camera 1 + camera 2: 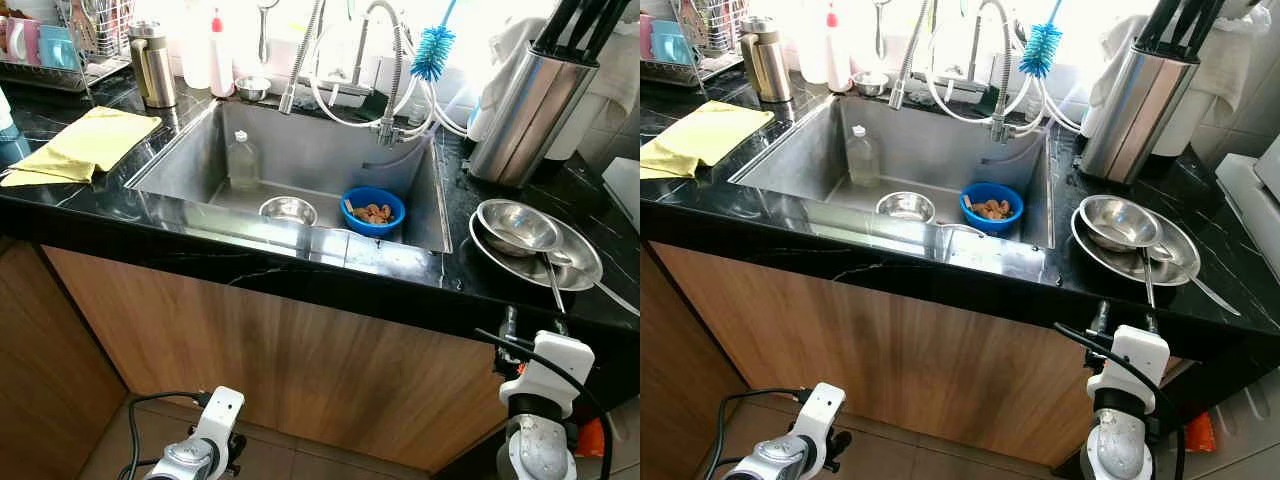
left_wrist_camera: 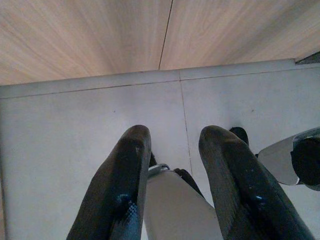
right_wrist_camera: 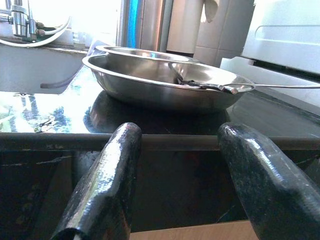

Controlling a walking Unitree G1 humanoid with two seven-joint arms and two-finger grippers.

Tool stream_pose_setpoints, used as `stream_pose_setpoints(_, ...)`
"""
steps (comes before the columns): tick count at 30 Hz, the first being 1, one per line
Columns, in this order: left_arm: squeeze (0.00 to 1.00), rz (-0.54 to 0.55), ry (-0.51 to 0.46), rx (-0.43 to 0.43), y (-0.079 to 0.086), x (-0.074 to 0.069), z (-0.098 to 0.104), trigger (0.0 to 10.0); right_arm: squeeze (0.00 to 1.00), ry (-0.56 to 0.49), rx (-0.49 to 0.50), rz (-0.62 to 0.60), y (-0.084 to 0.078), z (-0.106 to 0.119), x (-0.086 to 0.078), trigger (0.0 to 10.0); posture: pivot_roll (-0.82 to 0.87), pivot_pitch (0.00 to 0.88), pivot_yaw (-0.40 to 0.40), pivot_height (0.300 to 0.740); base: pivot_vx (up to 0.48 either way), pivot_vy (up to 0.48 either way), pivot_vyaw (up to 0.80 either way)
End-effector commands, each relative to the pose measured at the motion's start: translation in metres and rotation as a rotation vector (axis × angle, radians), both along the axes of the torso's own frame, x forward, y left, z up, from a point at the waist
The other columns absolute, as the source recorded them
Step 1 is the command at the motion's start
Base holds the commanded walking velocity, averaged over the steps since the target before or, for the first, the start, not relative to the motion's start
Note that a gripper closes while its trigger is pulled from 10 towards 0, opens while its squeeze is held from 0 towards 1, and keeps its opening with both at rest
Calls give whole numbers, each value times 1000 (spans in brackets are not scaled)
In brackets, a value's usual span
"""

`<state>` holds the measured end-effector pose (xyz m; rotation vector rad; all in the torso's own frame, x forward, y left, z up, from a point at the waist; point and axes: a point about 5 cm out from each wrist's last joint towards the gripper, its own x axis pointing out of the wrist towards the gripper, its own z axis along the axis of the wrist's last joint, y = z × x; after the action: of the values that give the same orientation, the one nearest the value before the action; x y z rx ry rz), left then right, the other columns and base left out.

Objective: Kitchen organization

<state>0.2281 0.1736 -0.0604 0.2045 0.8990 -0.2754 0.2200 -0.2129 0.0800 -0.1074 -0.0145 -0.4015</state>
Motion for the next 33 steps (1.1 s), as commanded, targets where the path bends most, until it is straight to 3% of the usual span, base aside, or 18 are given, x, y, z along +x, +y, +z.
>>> stream_pose_setpoints(1,0,-8,13,4,-1,-3,-2,10000,0,-2,-7,-12,-5,3,0,10000,166,9,-127,711,0,0,0)
stream_pose_setpoints(8,0,-8,13,4,-1,-3,-2,10000,0,-2,-7,-11,-5,3,0,10000,166,9,-127,711,0,0,0)
stream_pose_setpoints(9,0,-4,13,4,0,-2,-2,10000,431,-17,1,-31,-6,6,4,10000,168,32,-121,711,0,0,0)
stream_pose_setpoints(10,0,-2,13,4,0,-2,-1,10000,0,-36,6,-48,-7,10,9,10000,169,41,-116,711,0,0,0)
stream_pose_setpoints(11,0,-2,14,5,1,-2,-1,10000,0,-55,14,-67,-9,15,14,10000,169,42,-115,711,0,0,0)
stream_pose_setpoints(33,0,-3,13,5,2,-2,-1,10000,0,-72,14,-99,-12,20,17,10000,173,44,-113,711,0,0,0)
